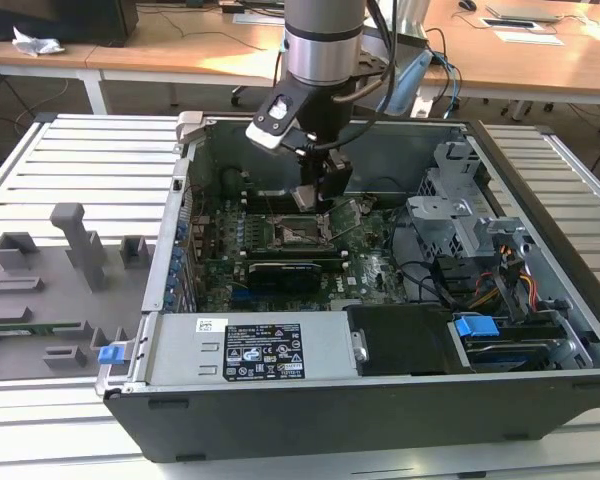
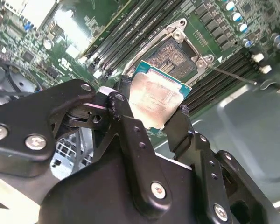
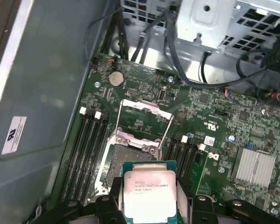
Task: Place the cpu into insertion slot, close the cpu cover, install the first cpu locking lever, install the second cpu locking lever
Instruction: 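Place the cpu into insertion slot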
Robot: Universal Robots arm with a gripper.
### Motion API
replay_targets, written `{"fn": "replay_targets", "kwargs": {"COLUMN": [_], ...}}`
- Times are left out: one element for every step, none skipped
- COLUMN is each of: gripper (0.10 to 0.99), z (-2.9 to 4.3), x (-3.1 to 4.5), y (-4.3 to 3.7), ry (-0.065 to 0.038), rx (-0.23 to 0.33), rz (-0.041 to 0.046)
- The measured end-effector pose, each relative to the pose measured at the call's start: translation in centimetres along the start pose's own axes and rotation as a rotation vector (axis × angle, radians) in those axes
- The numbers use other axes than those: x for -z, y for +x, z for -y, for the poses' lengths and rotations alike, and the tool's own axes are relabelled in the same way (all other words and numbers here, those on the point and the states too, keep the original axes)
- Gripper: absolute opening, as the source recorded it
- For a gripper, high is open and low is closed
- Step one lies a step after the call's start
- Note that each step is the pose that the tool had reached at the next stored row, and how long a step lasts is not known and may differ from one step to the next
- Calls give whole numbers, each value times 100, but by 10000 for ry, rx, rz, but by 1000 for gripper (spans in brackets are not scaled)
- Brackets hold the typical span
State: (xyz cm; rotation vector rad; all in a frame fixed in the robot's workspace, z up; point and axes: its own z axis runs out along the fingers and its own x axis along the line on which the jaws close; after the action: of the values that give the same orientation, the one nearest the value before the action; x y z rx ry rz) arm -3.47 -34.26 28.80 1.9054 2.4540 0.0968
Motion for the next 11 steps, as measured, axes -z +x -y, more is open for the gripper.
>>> {"fn": "replay_targets", "kwargs": {"gripper": [541,541,541,541,541,541,541,541,541,541,541], "z": [0,0,1,1,1,2,2,2,3,3,3], "x": [-3,-6,-9,-13,-18,-21,-24,-30,-36,-41,-47], "y": [0,0,0,0,0,0,0,0,0,-1,-1], "ry": [-1,-3,-5,-6,-8,-10,-11,-14,-16,-19,-21], "rx": [-133,-333,-459,-702,-936,-1100,-1238,-1525,-1831,-2094,-2346], "rz": [11,27,37,56,75,88,99,121,145,166,187]}}
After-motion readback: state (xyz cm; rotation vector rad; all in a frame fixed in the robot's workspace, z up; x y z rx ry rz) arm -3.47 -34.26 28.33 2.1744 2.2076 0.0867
